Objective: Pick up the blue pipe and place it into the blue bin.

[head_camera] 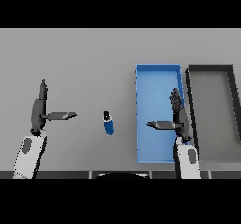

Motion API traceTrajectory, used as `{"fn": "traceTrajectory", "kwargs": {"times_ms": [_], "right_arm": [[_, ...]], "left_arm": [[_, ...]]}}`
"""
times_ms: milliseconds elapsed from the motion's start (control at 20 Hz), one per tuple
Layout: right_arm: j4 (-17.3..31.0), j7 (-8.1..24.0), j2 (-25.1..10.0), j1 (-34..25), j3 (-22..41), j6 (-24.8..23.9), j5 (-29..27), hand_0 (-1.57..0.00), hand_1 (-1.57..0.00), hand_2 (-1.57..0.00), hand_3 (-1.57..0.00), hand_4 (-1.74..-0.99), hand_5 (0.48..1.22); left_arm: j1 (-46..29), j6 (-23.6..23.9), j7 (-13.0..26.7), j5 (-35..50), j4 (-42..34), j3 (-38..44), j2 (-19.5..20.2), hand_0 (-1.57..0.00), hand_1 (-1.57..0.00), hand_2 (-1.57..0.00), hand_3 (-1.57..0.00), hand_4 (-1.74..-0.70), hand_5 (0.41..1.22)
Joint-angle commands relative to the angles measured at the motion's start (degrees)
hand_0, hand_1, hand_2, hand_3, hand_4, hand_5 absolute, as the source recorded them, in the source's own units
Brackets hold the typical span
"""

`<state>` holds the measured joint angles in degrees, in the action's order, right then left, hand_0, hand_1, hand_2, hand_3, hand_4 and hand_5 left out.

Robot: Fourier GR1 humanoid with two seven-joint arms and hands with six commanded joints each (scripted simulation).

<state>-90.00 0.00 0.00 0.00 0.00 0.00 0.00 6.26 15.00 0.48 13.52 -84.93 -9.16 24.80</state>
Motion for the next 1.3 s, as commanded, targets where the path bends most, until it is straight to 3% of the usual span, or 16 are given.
{"fn": "traceTrajectory", "kwargs": {"times_ms": [0,250,300,350,450,600,750,900,1050,1200,1250], "right_arm": [[-0.13,-0.14,0.02,0.2,0.05,-0.01,-0.01,0.0,0.0,0.0,0.0,-1.225,0.617],[-1.42,-0.17,0.04,1.54,0.6,-0.03,0.25,0.0,0.0,0.0,0.0,-1.225,0.617],[-3.26,-3.55,-2.44,3.64,2.71,1.91,2.81,0.0,0.0,0.0,0.0,-1.225,0.617],[-5.2,-4.83,-4.04,5.38,4.31,2.63,5.08,0.0,0.0,0.0,0.0,-1.224,0.618],[-7.39,-4.84,-5.41,7.2,5.95,3.12,7.43,0.0,0.0,0.0,0.0,-1.225,0.62],[-8.88,-3.84,-6.51,7.89,6.86,2.83,9.68,0.0,0.0,0.0,0.0,-1.203,0.614],[-9.45,-2.09,-6.49,8.0,6.99,2.27,10.32,0.0,0.0,0.0,0.0,-1.185,0.597],[-8.84,-4.33,-6.89,8.2,7.23,2.84,10.47,0.0,0.0,0.0,0.0,-1.193,0.605],[-8.38,-3.43,-6.58,7.03,7.48,2.8,10.65,0.0,0.0,0.0,0.0,-1.205,0.611],[-9.09,-4.27,-6.56,8.19,8.04,2.75,11.35,0.0,0.0,0.0,0.0,-1.211,0.613],[-8.87,-3.24,-6.04,7.78,8.15,2.5,11.41,0.0,0.0,0.0,0.0,-1.212,0.613]], "left_arm": [[-0.19,0.03,-0.38,-0.02,-0.17,0.0,0.0,0.0,0.0,0.0,0.0,-1.07,0.591],[-2.26,0.13,-1.26,0.01,-2.14,-0.2,0.38,0.0,0.0,0.0,0.0,-1.07,0.591],[-2.85,-7.58,-3.61,0.38,-2.92,-2.1,4.99,0.0,0.0,0.0,0.0,-1.07,0.591],[-2.62,-12.72,-4.78,0.92,-2.93,-2.81,8.31,0.0,0.0,0.0,0.0,-1.07,0.59],[-2.54,-17.61,-5.54,1.51,-2.54,-3.65,10.85,0.0,0.0,0.0,0.0,-1.08,0.587],[-2.56,-20.21,-5.78,2.59,-3.05,-3.6,12.56,0.0,0.0,0.0,0.0,-1.08,0.596],[-3.23,-22.2,-6.91,3.14,-3.77,-4.28,12.89,0.0,0.0,0.0,0.0,-1.09,0.605],[-5.41,-26.12,-7.76,2.75,-7.86,-7.62,13.73,0.0,0.0,0.0,0.0,-1.1,0.567],[-7.12,-28.34,-6.12,2.74,-12.28,-10.79,13.93,0.0,0.0,0.0,0.0,-1.12,0.514],[-6.49,-28.69,-4.97,-0.58,-12.33,-14.86,10.87,0.0,0.0,0.0,0.0,-1.17,0.49],[-5.72,-28.05,-4.24,-1.99,-12.28,-16.05,9.49,0.0,0.0,0.0,0.0,-1.18,0.484]]}}
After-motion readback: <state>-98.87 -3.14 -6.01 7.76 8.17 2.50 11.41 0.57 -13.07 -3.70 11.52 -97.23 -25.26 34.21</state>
